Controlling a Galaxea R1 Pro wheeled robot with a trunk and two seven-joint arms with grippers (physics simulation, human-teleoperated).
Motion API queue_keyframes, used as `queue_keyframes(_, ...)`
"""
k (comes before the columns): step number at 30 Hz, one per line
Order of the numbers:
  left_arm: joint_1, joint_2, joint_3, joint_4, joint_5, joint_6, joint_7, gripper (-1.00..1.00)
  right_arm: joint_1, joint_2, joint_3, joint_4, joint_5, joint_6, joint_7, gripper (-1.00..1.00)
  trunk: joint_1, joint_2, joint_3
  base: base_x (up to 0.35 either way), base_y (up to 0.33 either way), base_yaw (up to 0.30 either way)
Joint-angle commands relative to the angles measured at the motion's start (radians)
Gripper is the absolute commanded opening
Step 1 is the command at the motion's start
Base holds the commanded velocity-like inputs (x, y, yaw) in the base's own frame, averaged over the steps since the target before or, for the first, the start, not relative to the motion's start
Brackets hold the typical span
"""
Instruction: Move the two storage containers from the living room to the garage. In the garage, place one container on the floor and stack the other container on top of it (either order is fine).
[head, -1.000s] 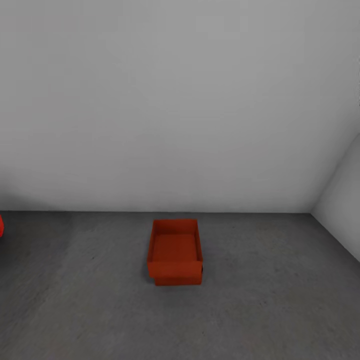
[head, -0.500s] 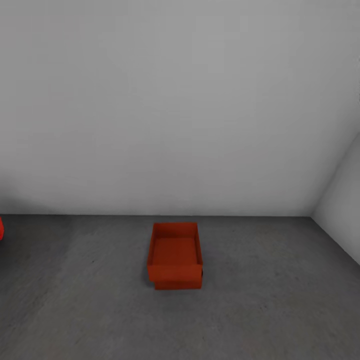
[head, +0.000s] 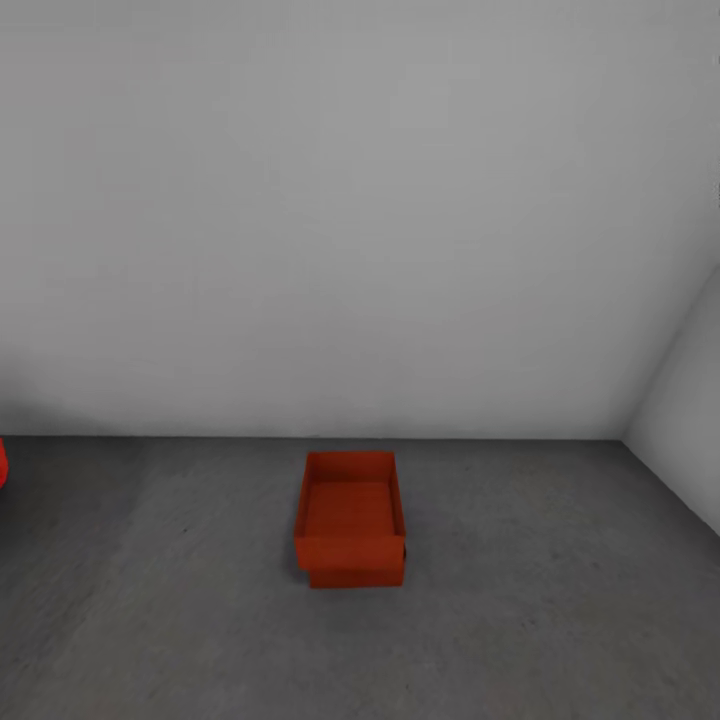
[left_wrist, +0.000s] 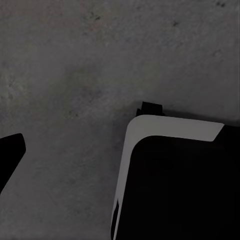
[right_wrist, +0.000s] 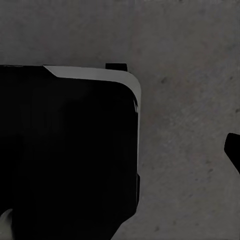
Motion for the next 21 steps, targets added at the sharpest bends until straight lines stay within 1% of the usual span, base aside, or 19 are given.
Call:
queue_keyframes(1,-0.001,0.0,0.003,0.001,0.009,-0.004,-0.001,1.0,-0.001,0.001,0.008,0.002,-0.005,-0.004,0.0,1.0,0.0,-0.001,0.001,0.0,0.0,0.0)
queue_keyframes(21,-0.001,0.0,0.003,0.001,0.009,-0.004,-0.001,1.0,-0.001,0.0,0.006,0.002,-0.006,-0.005,0.003,1.0,0.0,-0.001,0.033,0.0,0.0,0.0)
